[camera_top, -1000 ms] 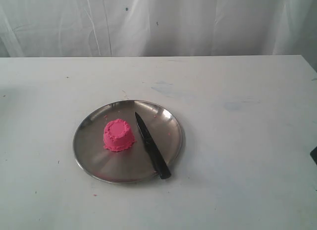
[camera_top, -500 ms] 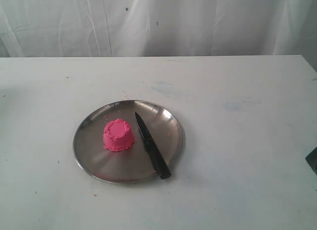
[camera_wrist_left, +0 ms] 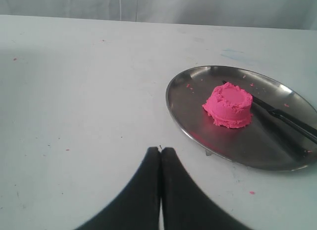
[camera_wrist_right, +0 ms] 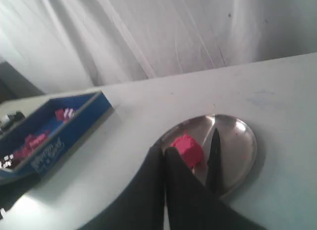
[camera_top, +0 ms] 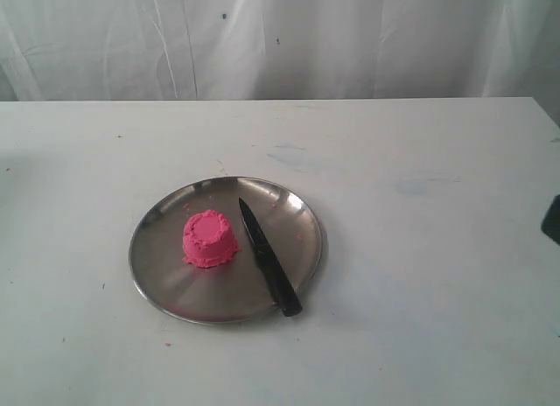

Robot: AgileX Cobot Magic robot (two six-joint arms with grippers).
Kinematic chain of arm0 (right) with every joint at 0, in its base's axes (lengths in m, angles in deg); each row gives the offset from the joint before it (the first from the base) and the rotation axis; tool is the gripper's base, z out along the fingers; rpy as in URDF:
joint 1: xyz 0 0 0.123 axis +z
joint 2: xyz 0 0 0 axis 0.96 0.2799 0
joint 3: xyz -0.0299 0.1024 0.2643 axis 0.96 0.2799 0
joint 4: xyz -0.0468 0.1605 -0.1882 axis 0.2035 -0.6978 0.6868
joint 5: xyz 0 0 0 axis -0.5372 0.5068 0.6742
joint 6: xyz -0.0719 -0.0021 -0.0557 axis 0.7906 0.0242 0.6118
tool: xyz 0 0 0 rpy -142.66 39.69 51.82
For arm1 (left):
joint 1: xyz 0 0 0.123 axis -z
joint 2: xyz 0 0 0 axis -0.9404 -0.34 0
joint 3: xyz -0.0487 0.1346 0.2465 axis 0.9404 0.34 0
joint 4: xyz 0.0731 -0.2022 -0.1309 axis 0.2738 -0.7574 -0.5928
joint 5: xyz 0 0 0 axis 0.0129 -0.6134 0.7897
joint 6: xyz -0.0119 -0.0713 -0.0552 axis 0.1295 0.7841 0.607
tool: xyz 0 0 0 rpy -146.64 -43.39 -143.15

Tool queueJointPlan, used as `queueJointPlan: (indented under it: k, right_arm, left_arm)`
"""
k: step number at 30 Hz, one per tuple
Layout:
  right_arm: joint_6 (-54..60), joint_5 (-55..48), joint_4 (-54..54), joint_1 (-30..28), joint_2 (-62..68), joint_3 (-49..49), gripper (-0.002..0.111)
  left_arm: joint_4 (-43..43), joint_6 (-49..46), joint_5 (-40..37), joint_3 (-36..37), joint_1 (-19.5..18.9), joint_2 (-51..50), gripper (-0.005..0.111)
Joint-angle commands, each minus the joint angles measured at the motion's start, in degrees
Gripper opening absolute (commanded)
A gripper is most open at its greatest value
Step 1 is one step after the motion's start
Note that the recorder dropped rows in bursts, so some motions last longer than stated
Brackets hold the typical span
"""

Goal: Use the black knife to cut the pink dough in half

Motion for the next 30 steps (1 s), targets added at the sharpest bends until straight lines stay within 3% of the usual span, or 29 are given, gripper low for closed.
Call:
queueJointPlan:
  k: [1,12,30]
  right_arm:
    - [10.8,-7.8,-4.6,-0.1,9.4,-7.3,0.000]
    - [23.5,-15.4,-10.8,-0.1,28.9,-18.4,0.000]
    - [25.0,-18.7,-12.0,-0.1,42.7,-24.4,0.000]
  left_arm:
    - [-0.1,0.0,-0.1,0.2,0.3,-0.3,0.000]
    - [-0.1,0.0,-0.1,0.2,0.3,-0.3,0.000]
    - [-0.1,0.0,-0.1,0.2,0.3,-0.3,0.000]
